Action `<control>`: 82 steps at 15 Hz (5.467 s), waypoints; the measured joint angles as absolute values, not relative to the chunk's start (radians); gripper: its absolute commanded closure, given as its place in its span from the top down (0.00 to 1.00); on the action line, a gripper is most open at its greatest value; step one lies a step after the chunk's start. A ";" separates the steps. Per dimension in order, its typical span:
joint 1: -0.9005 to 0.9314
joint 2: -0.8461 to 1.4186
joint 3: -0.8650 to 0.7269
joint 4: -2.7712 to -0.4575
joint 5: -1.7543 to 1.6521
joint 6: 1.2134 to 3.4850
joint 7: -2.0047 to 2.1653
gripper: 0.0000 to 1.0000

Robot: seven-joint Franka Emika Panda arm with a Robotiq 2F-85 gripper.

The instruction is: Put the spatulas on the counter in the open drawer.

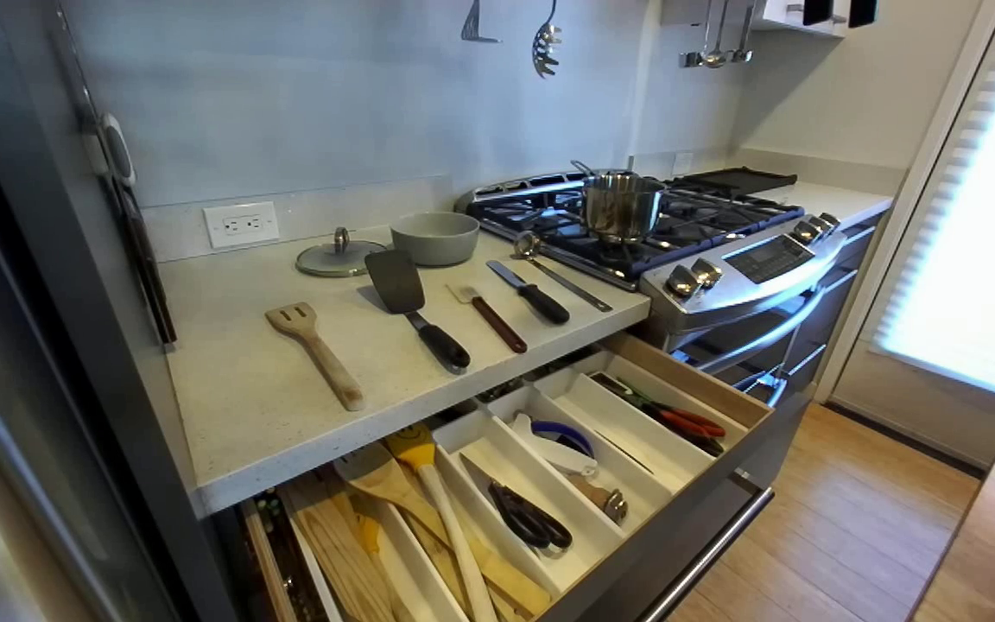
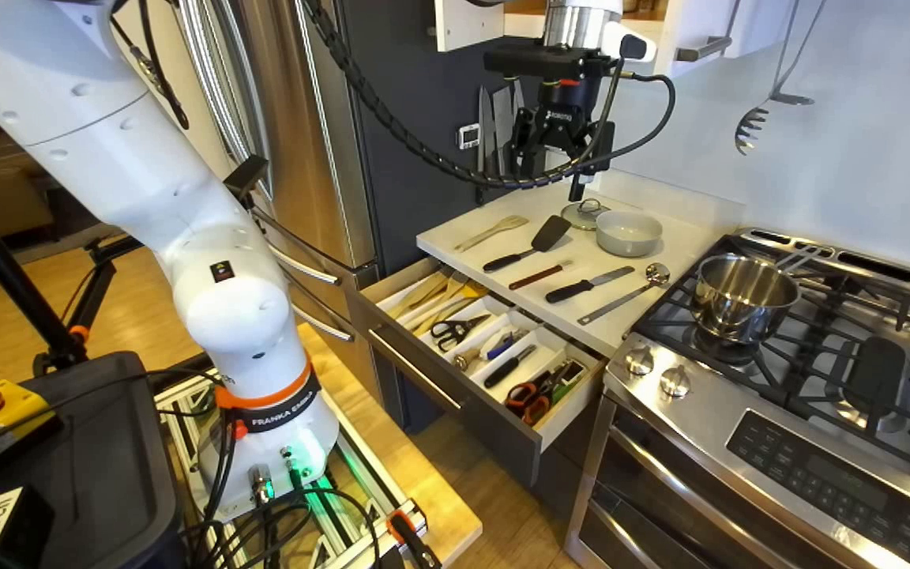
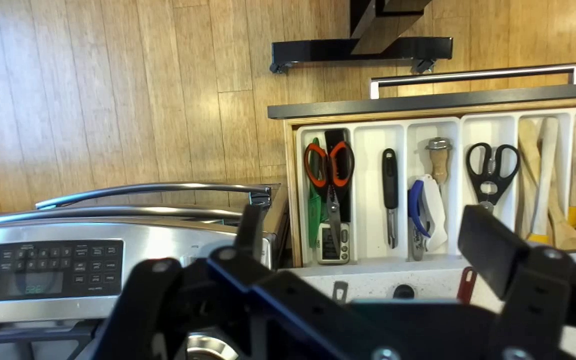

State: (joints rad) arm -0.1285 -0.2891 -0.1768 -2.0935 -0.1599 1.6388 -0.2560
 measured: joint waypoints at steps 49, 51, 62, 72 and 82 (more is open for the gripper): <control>0.204 0.399 0.145 -1.949 -0.131 2.527 0.287 1.00; 0.219 0.450 0.136 -1.920 -0.134 2.564 0.280 1.00; 0.355 0.714 0.015 -1.642 -0.144 2.570 0.369 1.00; 0.380 0.866 0.011 -1.486 -0.125 2.569 0.407 0.63; 0.399 0.896 0.012 -1.440 -0.097 2.550 0.409 0.06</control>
State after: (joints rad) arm 0.3990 0.8956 0.0119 -1.4398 -0.0974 2.5504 0.4092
